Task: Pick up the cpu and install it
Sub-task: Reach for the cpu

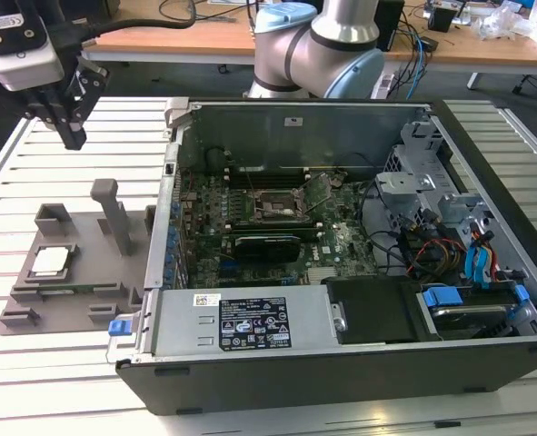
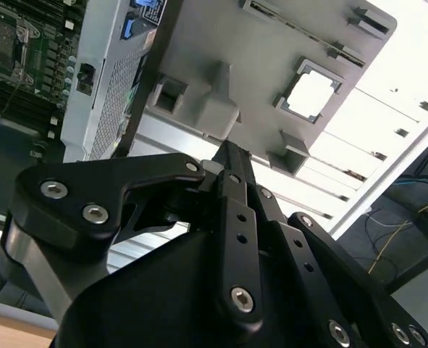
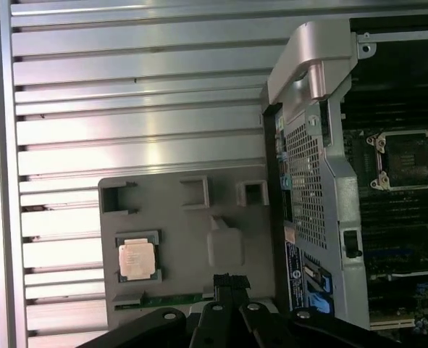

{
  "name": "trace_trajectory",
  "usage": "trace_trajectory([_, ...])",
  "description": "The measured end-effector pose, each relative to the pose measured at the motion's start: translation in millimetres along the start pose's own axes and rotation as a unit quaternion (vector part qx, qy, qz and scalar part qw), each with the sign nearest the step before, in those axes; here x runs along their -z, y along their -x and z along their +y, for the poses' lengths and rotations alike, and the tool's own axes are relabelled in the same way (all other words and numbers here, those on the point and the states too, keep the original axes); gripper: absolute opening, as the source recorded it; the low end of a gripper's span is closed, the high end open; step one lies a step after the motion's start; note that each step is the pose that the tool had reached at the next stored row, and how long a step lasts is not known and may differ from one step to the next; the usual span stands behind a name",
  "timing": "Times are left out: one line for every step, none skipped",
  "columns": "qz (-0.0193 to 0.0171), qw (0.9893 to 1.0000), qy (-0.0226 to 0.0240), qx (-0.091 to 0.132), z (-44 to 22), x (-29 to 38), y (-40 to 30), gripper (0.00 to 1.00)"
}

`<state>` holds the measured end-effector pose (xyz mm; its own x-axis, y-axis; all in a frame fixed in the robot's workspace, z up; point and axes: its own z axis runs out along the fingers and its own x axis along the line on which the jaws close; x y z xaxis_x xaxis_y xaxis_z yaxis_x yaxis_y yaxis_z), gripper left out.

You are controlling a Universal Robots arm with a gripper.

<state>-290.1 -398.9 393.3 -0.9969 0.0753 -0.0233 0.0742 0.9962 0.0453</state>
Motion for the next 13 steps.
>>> trace_trajectory([0.0,1.0,0.0,0.0,-0.1,0.0,-1.2,0.11])
trace_trajectory([0.0,1.0,0.0,0.0,-0.3,0.1,-3.8,0.11])
trace_trajectory([0.0,1.0,0.0,0.0,-0.5,0.2,-6.3,0.11])
trace_trajectory([0.0,1.0,0.0,0.0,-0.6,0.2,-8.0,0.11])
trace_trajectory([0.0,1.0,0.0,0.0,-0.7,0.3,-9.7,0.11])
trace_trajectory([0.0,1.0,0.0,0.0,-1.0,0.3,-13.2,0.11])
trace_trajectory([0.0,1.0,0.0,0.0,-1.3,0.4,-16.9,0.11])
trace_trajectory([0.0,1.0,0.0,0.0,-1.5,0.5,-19.9,0.11])
trace_trajectory([0.0,1.0,0.0,0.0,-1.7,0.6,-22.9,0.11])
trace_trajectory([0.0,1.0,0.0,0.0,-1.9,0.7,-25.5,0.11])
trace_trajectory([0.0,1.0,0.0,0.0,-2.1,0.7,-27.9,0.11])
trace_trajectory([0.0,1.0,0.0,0.0,-2.3,0.8,-31.0,0.11])
trace_trajectory([0.0,1.0,0.0,0.0,-2.5,0.9,-34.0,0.11])
